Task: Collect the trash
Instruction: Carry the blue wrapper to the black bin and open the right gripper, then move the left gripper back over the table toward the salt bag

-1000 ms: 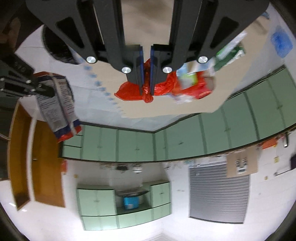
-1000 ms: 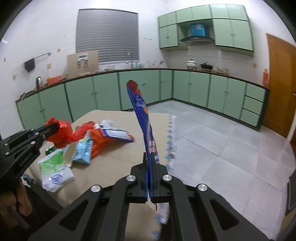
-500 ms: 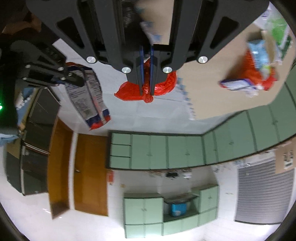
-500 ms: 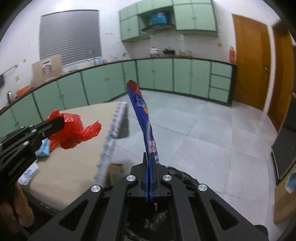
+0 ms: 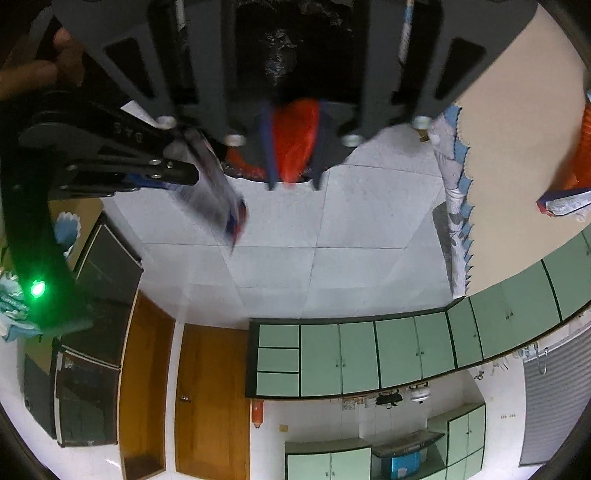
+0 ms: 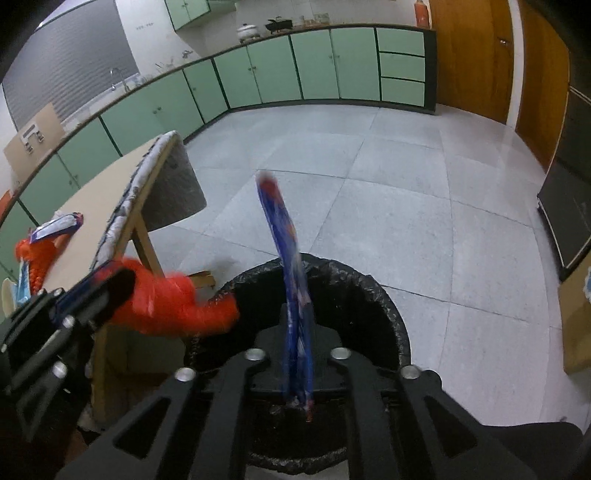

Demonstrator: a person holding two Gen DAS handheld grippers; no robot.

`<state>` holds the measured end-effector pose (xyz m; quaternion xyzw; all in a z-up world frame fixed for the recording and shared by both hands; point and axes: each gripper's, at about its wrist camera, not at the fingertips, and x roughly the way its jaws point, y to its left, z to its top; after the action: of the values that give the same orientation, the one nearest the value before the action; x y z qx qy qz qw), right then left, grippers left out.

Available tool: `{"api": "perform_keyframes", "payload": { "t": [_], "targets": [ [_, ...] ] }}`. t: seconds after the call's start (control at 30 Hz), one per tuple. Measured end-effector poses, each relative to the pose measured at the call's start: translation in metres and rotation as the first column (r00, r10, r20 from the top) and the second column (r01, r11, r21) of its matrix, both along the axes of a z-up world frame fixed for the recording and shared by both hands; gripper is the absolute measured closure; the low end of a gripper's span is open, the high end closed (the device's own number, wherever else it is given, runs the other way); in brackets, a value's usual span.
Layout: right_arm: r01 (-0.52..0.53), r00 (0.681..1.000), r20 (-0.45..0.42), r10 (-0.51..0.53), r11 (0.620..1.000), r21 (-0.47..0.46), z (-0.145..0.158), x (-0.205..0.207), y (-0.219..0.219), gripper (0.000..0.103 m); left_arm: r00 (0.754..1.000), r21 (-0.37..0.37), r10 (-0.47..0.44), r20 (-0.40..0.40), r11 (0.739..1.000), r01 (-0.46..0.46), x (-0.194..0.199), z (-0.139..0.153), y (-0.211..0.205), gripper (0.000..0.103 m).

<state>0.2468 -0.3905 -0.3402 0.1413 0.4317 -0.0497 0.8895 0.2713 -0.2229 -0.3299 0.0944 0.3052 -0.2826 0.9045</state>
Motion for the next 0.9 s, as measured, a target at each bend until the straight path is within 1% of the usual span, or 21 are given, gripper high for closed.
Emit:
{"api": "perform_keyframes", "payload": {
  "t": [0.07, 0.17, 0.23, 0.33, 0.4, 0.47, 0.57, 0.6, 0.63, 0.67, 0.73, 0.77, 0.87, 0.9],
  "targets": [
    [-0.004, 1.000, -0.002, 0.004, 1.000, 0.002, 0.000, 0.000, 0.002, 0.086, 1.000, 0.002, 0.012, 0.010, 1.000, -0.012, 0.003, -0.003, 0.001, 0.065],
    [0.002, 1.000, 0.006, -0.002, 1.000, 0.004, 0.001, -0.005, -0.004, 0.086, 1.000, 0.003, 0.023, 0.006, 1.000, -0.023, 0.008, -0.002, 0.006, 0.065],
    [0.013, 1.000, 0.023, -0.013, 1.000, 0.007, 0.009, -0.007, -0.006, 0.085, 0.999, -0.003, 0.035, 0.013, 0.999, -0.035, 0.009, 0.005, 0.011, 0.065],
    [0.019, 0.998, 0.065, -0.018, 1.000, -0.011, 0.025, -0.011, -0.004, 0.084, 0.998, -0.006, 0.056, 0.029, 0.998, -0.056, 0.005, 0.018, 0.016, 0.061],
    [0.000, 0.996, 0.091, 0.002, 1.000, -0.026, 0.036, -0.015, 0.004, 0.082, 0.996, -0.014, 0.082, 0.041, 0.997, -0.081, -0.002, 0.028, 0.026, 0.054],
    [-0.031, 0.993, 0.114, 0.036, 0.998, -0.047, 0.046, -0.017, 0.016, 0.081, 0.993, -0.027, 0.110, 0.053, 0.994, -0.108, -0.009, 0.039, 0.040, 0.050],
    [-0.080, 0.985, 0.146, 0.091, 0.993, -0.083, 0.062, -0.021, 0.039, 0.073, 0.985, -0.031, 0.155, 0.077, 0.988, -0.153, -0.021, 0.054, 0.061, 0.045],
    [-0.092, 0.982, 0.156, 0.105, 0.992, -0.090, 0.067, -0.022, 0.046, 0.068, 0.981, -0.034, 0.176, 0.078, 0.984, -0.174, -0.023, 0.058, 0.070, 0.042],
    [-0.106, 0.979, 0.167, 0.121, 0.990, -0.096, 0.072, -0.023, 0.053, 0.063, 0.976, -0.040, 0.202, 0.079, 0.979, -0.200, -0.027, 0.063, 0.081, 0.042],
    [-0.125, 0.972, 0.188, 0.143, 0.987, -0.105, 0.079, -0.026, 0.065, 0.060, 0.969, -0.045, 0.236, 0.078, 0.971, -0.233, -0.031, 0.068, 0.094, 0.040],
    [-0.151, 0.962, 0.211, 0.172, 0.982, -0.110, 0.089, -0.027, 0.079, 0.051, 0.952, -0.050, 0.295, 0.078, 0.955, -0.291, -0.039, 0.075, 0.114, 0.038],
    [-0.177, 0.954, 0.227, 0.198, 0.978, -0.110, 0.095, -0.027, 0.091, 0.050, 0.944, -0.051, 0.321, 0.081, 0.947, -0.318, -0.040, 0.080, 0.124, 0.038],
    [-0.252, 0.928, 0.251, 0.274, 0.961, -0.116, 0.105, -0.026, 0.124, 0.049, 0.895, -0.062, 0.438, 0.087, 0.899, -0.434, -0.057, 0.086, 0.168, 0.038],
    [-0.275, 0.920, 0.257, 0.297, 0.954, -0.119, 0.107, -0.025, 0.134, 0.049, 0.868, -0.065, 0.487, 0.093, 0.873, -0.483, -0.064, 0.086, 0.184, 0.038]
  ]
}}
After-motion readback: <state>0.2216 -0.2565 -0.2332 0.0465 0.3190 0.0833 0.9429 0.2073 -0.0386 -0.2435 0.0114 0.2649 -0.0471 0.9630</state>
